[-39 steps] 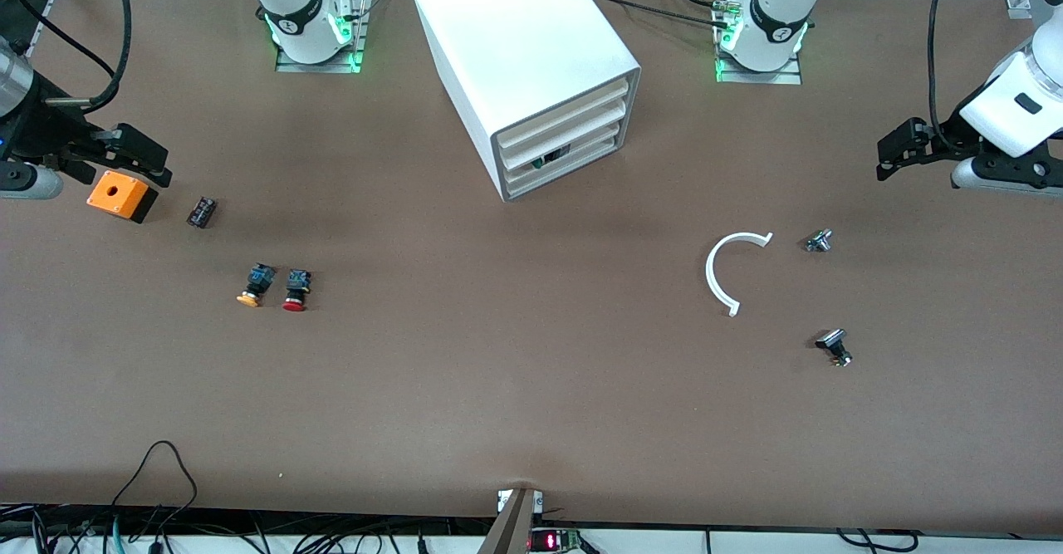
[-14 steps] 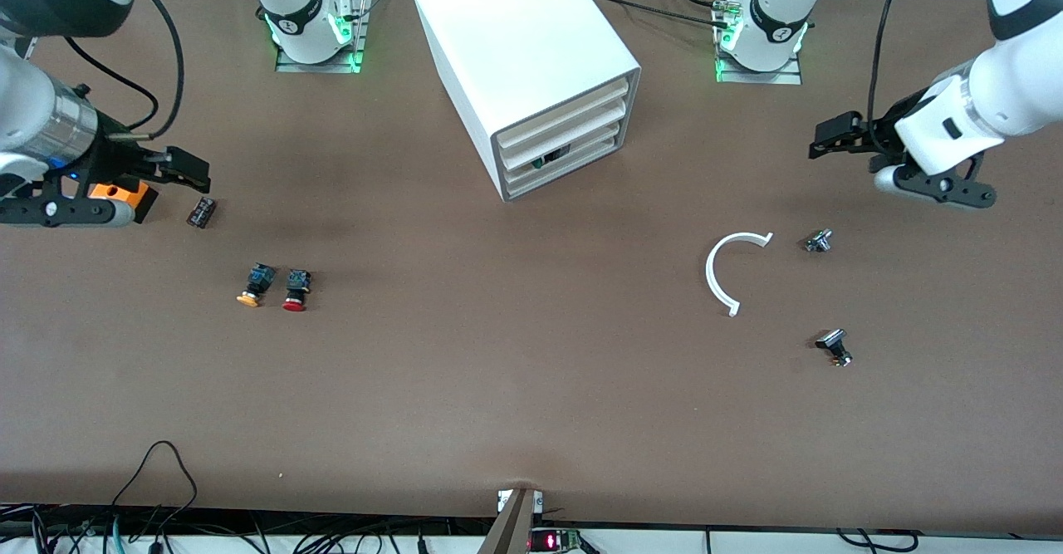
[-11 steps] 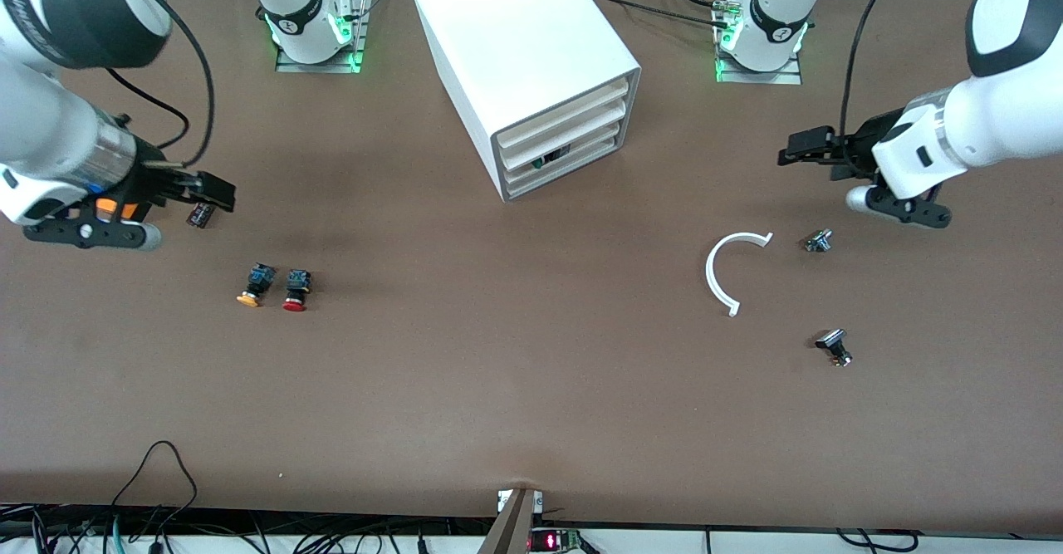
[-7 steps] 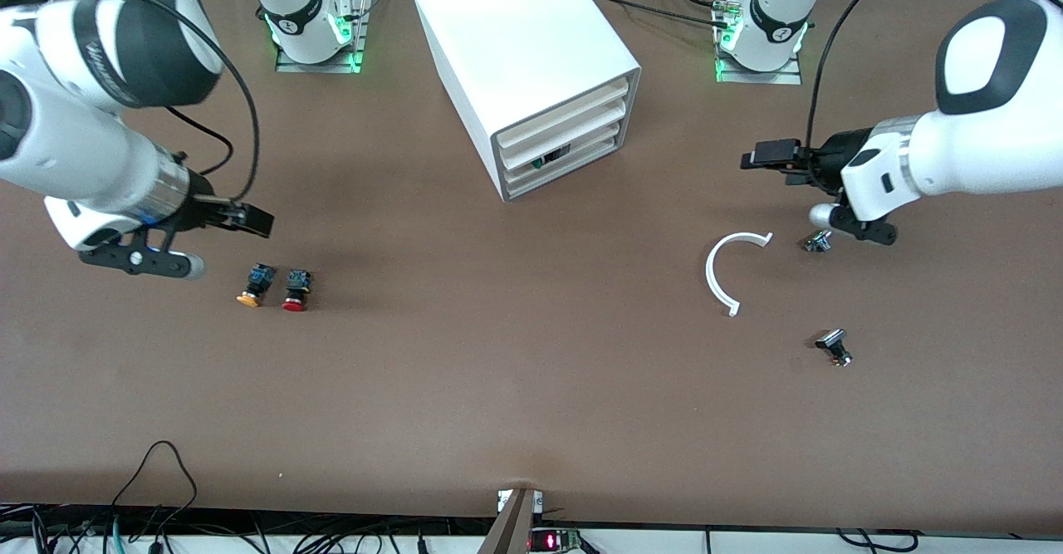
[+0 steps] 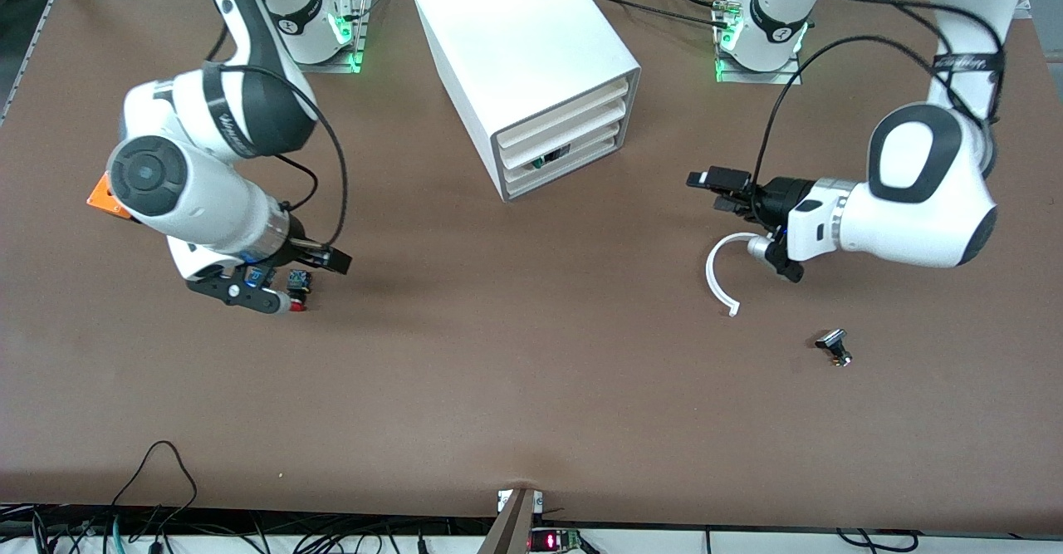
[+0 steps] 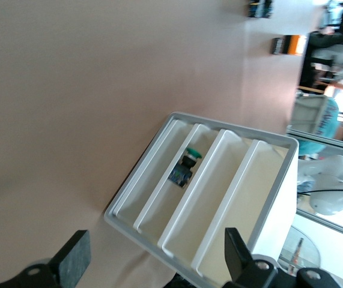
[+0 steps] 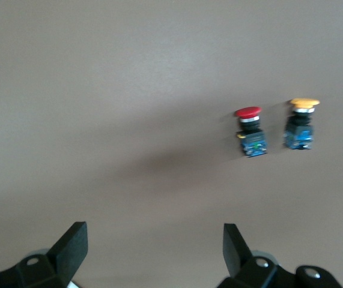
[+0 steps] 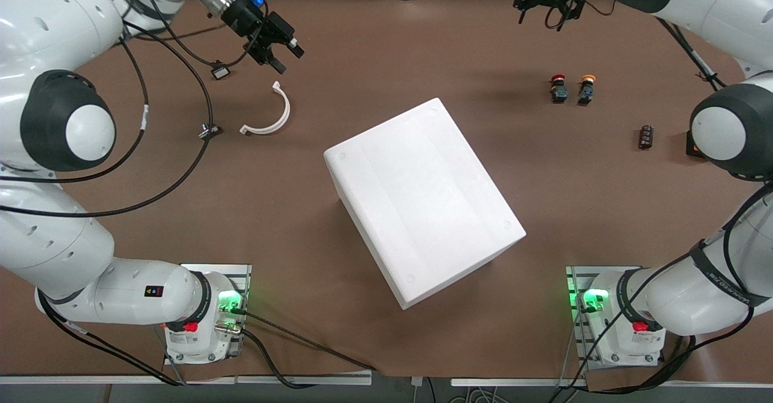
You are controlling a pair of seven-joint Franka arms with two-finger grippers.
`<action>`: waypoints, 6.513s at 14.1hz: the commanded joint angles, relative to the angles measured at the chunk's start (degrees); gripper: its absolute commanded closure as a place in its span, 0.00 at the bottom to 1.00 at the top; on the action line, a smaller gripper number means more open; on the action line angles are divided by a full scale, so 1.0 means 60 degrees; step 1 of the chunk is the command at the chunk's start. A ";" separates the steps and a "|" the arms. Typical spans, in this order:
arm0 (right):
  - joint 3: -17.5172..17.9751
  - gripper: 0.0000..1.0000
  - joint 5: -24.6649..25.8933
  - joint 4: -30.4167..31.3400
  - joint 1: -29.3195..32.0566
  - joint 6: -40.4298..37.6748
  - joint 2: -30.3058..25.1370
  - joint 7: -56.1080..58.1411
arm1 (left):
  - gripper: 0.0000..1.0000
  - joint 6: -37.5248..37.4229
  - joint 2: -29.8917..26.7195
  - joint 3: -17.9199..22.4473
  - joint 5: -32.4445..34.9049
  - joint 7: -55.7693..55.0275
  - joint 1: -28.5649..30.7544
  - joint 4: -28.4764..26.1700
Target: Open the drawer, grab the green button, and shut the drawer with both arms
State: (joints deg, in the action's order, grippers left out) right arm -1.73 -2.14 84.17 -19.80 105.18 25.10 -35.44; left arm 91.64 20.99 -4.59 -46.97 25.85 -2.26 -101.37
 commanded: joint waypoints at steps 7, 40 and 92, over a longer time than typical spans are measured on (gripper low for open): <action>-0.0019 0.00 -0.0651 -0.0259 -0.1064 0.0853 0.0768 -0.2483 | 0.11 0.0943 0.1057 -0.0376 -0.2748 0.4580 -0.0223 -0.2380; 0.0274 0.00 -0.1606 -0.4214 -0.2501 0.1351 0.3215 -0.6646 | 1.00 0.2027 0.2581 -0.1842 -0.5136 0.7675 -0.0444 -0.4141; 0.0201 1.00 -0.0508 -0.2125 -0.2313 0.0660 0.2586 -0.0003 | 0.19 -0.0526 0.2055 -0.0494 0.7798 -0.6810 -0.1015 0.5812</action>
State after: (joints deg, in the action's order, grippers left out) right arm -1.16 -4.81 62.93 -36.28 106.97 44.76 -43.63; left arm 84.64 33.57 -7.26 -1.29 -10.22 -8.13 -63.09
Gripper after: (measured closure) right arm 0.674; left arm 0.018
